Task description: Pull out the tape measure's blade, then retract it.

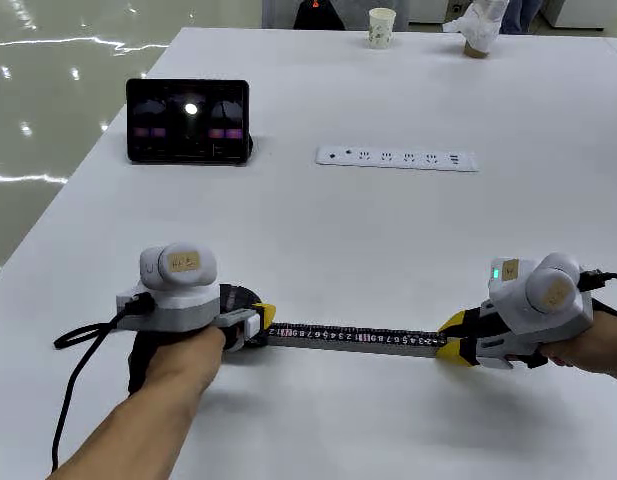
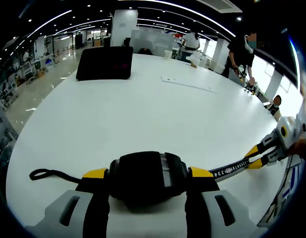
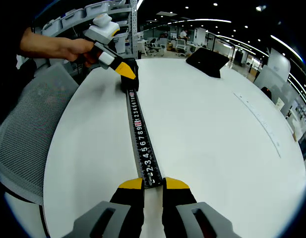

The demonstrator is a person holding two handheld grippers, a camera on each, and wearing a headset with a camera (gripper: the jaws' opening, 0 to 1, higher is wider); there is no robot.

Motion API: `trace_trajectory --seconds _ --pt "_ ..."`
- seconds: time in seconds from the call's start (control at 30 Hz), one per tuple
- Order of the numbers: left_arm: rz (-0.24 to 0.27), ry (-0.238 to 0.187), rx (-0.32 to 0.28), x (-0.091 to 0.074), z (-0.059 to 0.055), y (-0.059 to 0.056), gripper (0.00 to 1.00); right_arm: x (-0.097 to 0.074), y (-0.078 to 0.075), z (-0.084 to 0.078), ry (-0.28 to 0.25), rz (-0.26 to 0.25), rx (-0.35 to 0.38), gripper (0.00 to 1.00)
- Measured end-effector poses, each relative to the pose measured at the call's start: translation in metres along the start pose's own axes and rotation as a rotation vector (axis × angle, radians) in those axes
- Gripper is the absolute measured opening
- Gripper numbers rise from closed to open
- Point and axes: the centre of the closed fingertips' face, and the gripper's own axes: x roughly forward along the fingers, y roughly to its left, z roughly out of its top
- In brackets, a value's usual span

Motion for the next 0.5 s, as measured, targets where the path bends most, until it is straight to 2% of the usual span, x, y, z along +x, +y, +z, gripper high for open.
trace_trajectory --seconds 0.5 --pt "-0.005 0.003 -0.012 0.0006 -0.0003 0.0009 0.56 0.0013 0.0002 -0.0006 0.012 -0.005 -0.012 0.1"
